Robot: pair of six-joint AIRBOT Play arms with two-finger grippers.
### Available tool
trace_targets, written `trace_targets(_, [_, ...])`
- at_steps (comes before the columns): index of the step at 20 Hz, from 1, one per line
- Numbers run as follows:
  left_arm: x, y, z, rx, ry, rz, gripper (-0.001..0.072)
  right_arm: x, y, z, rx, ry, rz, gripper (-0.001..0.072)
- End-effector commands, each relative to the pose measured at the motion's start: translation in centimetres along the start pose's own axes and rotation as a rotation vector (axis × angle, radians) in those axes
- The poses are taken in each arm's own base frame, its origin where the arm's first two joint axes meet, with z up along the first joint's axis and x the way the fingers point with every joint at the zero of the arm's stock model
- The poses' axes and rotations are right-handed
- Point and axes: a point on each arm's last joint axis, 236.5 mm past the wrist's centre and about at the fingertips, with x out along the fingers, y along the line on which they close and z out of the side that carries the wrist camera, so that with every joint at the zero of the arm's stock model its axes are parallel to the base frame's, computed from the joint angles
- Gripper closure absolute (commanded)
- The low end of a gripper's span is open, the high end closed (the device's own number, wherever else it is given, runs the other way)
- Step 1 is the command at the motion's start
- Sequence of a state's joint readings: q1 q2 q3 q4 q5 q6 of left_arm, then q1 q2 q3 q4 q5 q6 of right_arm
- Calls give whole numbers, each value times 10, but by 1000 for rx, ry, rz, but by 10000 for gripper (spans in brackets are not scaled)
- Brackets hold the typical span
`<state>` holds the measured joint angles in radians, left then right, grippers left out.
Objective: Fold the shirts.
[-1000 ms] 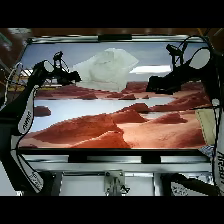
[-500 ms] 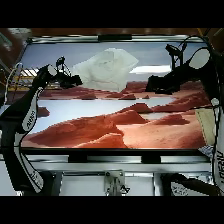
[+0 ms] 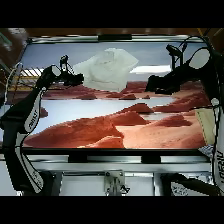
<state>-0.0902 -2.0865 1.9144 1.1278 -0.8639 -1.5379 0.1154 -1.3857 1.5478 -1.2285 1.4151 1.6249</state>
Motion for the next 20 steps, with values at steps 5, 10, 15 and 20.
trace_targets(5, [-143, -26, 41, 201, -72, 5, 654, -18, 7, 5, -5, -48, 5, 129])
trace_targets(10, [-244, -63, -24, 328, 89, 42, 654, -92, 25, 15, -71, -228, -11, 129])
trace_targets(15, [-232, -80, -179, 290, 338, -8, 654, -153, 15, 5, -93, -357, -125, 130])
trace_targets(20, [-198, -37, -302, 18, 386, 41, 583, -162, 16, -15, -93, -322, -130, 129])
